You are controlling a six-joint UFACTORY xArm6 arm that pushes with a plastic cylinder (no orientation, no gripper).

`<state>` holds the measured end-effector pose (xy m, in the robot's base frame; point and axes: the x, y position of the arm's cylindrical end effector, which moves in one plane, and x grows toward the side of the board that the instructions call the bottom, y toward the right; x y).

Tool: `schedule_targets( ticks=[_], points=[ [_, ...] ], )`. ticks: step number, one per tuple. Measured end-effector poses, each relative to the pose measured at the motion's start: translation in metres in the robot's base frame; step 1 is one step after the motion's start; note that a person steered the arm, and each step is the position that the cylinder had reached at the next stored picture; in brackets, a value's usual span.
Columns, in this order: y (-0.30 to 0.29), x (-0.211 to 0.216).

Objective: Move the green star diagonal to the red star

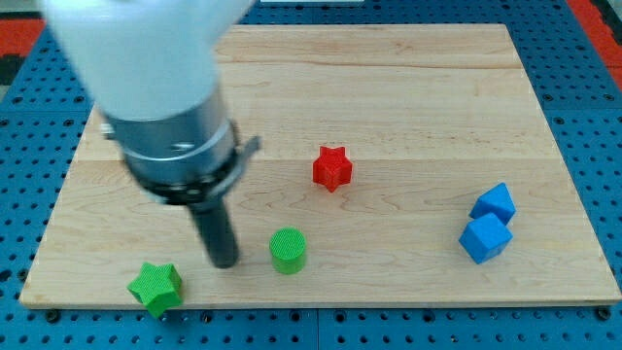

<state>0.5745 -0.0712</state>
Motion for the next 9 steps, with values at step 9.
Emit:
schedule_targets(
  ticks=[9],
  points=[
    [-0.106, -0.002]
  ],
)
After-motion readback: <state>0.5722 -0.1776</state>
